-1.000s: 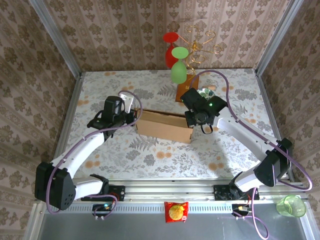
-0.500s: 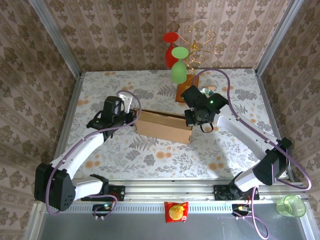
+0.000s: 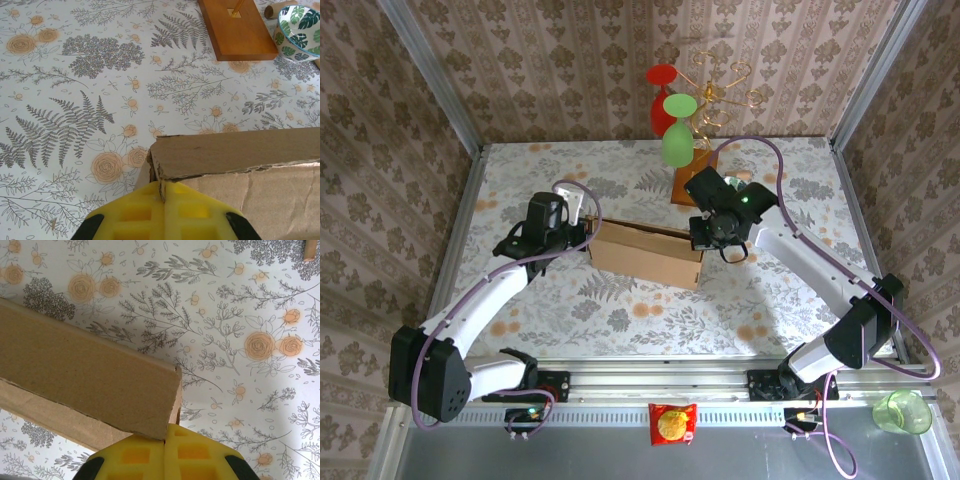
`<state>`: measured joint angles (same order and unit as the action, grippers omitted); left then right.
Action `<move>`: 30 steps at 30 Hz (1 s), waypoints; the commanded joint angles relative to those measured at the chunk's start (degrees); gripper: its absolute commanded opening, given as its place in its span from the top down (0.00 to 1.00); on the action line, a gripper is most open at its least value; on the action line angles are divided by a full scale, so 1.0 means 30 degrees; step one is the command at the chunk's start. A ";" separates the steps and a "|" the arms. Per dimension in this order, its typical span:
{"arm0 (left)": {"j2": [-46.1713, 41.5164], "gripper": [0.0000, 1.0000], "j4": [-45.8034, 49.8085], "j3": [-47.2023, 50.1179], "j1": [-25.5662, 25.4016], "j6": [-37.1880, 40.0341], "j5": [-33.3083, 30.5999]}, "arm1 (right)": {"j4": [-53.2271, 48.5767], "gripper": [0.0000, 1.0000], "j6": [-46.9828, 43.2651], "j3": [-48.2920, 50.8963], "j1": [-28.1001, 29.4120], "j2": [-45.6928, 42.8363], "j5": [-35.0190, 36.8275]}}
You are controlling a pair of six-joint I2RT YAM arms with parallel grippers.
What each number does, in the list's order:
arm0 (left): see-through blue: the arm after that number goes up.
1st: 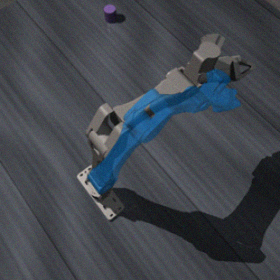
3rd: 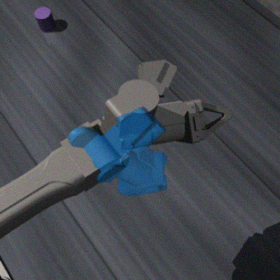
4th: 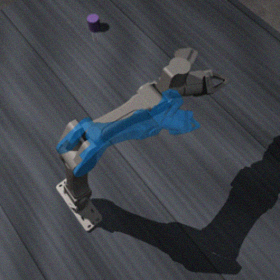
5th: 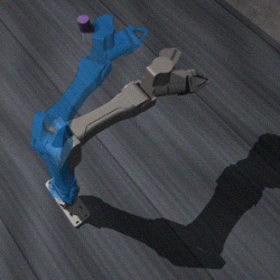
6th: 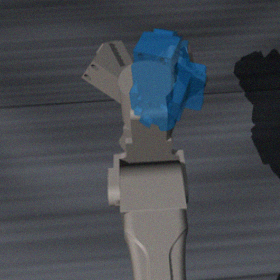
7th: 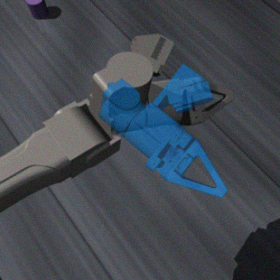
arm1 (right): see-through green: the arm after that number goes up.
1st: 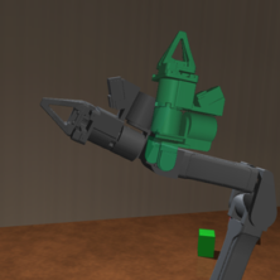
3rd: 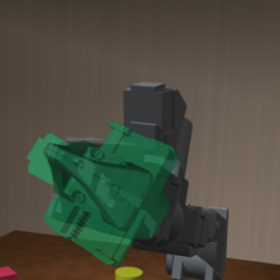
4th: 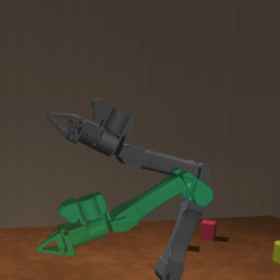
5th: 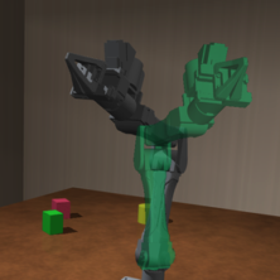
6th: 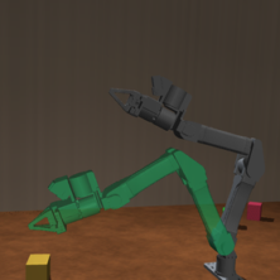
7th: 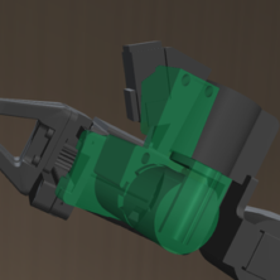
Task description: Fold the paper box
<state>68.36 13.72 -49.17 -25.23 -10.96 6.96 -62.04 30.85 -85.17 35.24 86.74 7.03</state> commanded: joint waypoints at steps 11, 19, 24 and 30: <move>0.0094 1.00 0.0762 0.0121 -0.0770 -0.0447 0.0940 | -0.0071 1.00 0.0660 -0.1278 -0.0405 0.0530 -0.2157; 0.0154 1.00 0.0549 0.0251 -0.0890 -0.0664 0.0923 | 0.0341 1.00 0.1026 -0.1086 -0.0614 0.0709 -0.2773; 0.0242 1.00 0.0553 0.0218 -0.0934 -0.0769 0.0917 | 0.0634 1.00 0.1280 -0.1183 -0.0848 0.0764 -0.3436; 0.0242 1.00 0.0469 0.0235 -0.0978 -0.0771 0.0922 | 0.1017 1.00 0.1531 -0.0983 -0.0989 0.0813 -0.3918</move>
<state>68.40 13.50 -49.17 -26.28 -12.45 5.91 -63.40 34.28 -87.07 31.64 88.27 1.08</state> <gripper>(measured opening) 0.052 0.057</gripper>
